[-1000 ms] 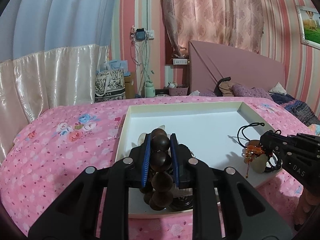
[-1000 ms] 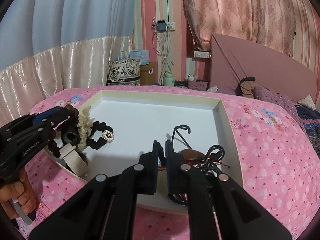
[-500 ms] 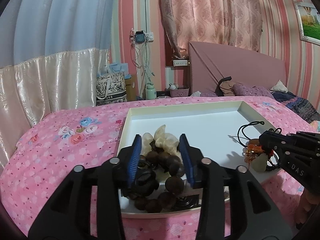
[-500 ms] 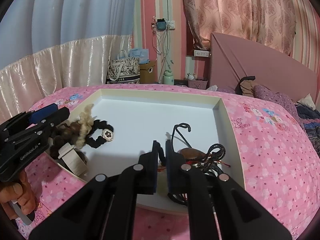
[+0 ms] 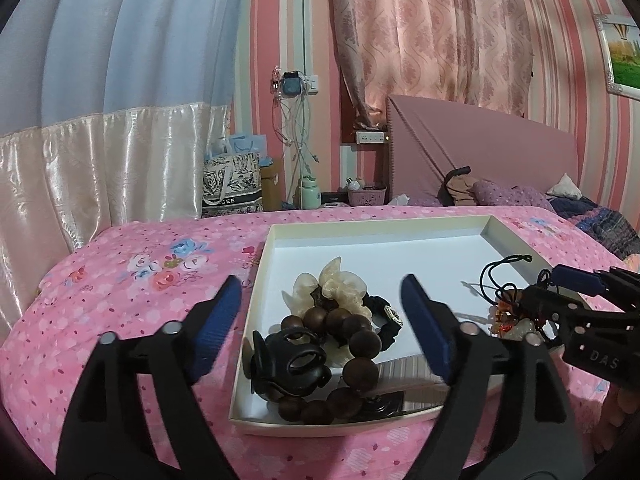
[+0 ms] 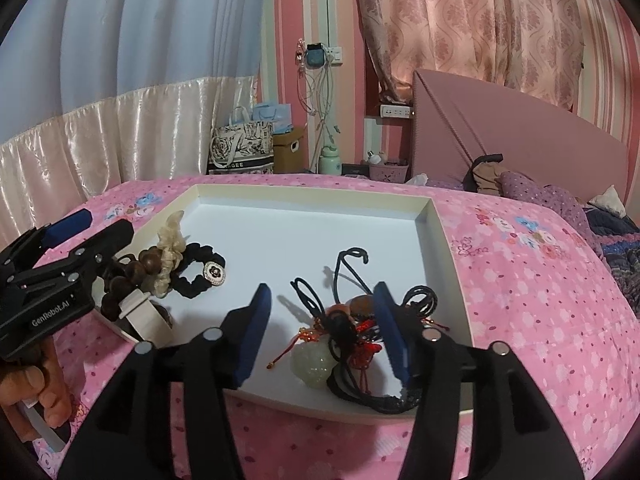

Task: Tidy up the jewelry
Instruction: 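Lift both open tools up and away from the tray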

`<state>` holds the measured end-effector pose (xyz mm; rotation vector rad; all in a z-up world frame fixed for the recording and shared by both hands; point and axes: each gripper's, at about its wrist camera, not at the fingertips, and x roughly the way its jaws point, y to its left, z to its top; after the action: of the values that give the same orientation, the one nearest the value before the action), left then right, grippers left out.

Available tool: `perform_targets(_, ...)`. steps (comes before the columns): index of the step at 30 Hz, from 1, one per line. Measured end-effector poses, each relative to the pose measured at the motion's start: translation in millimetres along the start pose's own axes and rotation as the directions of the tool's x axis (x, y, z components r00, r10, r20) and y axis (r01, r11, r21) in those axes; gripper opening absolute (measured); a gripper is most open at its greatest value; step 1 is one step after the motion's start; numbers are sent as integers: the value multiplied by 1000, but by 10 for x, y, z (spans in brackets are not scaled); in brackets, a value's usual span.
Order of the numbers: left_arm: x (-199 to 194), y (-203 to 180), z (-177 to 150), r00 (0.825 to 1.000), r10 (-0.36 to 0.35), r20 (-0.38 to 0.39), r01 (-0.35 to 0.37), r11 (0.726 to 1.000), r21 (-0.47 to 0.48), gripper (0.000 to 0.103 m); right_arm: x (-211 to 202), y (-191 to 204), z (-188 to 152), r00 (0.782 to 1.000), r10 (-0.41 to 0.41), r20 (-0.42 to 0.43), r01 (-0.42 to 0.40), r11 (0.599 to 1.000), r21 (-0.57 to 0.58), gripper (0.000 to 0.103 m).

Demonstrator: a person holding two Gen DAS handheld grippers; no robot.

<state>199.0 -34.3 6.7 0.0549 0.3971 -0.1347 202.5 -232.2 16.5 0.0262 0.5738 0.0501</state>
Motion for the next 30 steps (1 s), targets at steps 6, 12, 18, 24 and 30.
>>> perform_targets(6,-5,50,37,1000,10,-13,-10,1000,-27,92,-81,102,9,1000,-15,-19,14,998,-54,62)
perform_targets(12,-210,52,35,1000,9,0,-9,1000,-25,95,-253,72,-30,1000,-11,-6,11,999,-42,68)
perform_targets(18,-446,105,-11,1000,8,10,-8,1000,1,96,-364,-84,-60,999,-28,-19,28,999,-15,69)
perform_targets(24,-663,360,-116,999,38,-17,-38,999,7,98,-653,-139,-195,998,-52,-20,51,998,-45,73)
perform_targets(30,-1047,528,-215,998,55,24,-55,998,-3,100,-875,-143,-402,998,-52,-23,51,997,-61,74)
